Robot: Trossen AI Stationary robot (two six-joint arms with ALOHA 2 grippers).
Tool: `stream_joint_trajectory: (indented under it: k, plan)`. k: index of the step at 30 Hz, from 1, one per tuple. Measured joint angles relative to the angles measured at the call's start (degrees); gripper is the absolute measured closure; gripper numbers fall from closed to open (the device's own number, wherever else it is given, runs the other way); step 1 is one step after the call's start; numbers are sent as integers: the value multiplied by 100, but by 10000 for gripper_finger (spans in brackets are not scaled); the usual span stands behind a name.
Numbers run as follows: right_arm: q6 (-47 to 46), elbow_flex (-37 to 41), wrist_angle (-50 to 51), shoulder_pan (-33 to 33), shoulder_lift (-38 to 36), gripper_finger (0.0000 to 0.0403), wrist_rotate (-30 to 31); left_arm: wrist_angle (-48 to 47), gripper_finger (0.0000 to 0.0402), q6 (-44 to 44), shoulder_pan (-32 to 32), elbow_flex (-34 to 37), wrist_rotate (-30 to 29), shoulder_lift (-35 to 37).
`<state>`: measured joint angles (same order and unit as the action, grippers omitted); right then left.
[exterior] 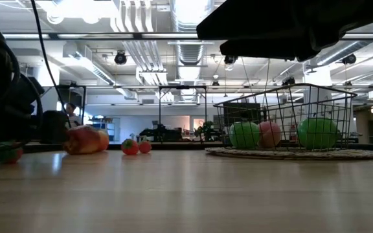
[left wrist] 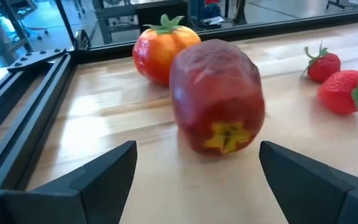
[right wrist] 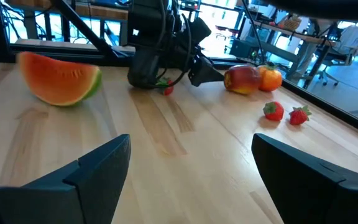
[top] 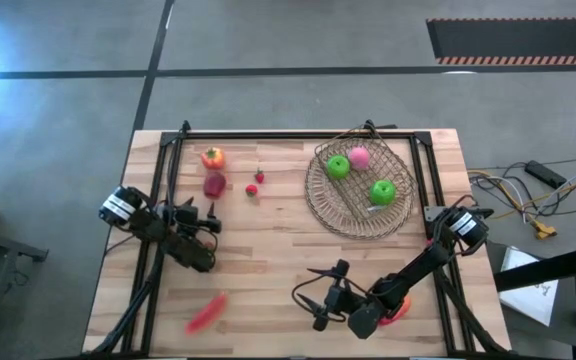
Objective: Build produce basket
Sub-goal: Put the red apple into the gold wire basket
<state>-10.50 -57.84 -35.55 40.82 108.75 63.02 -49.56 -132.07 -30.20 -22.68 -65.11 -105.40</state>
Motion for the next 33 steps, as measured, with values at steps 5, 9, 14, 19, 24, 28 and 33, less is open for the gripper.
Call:
stream_joint_trajectory:
  k: [5, 9, 14, 19, 24, 28, 33]
  plan:
    - [-16, -1, -44, -6, -1, 77, 0, 24, 79, 359, -2, 68, -12, 497]
    - [-9, -2, -81, -36, -4, 77, 0, -66, 79, 1562, 58, 42, 257, 1236]
    - [3, -3, -81, -92, -4, 77, -13, -102, 79, 3002, 462, 16, 822, 2631]
    - [115, -3, -80, -124, -4, 77, -46, -93, 79, 4577, 991, -194, 1363, 4157]
    - [201, -3, -79, -122, -4, 77, -46, -42, 79, 5882, 1722, -479, 1883, 5138]
    - [217, -3, -79, -122, -4, 77, -46, -44, 79, 6689, 2454, -692, 2466, 5375]
    - [322, -3, -77, -122, -4, 77, -46, -39, 79, 7718, 3459, -1053, 3110, 5225]
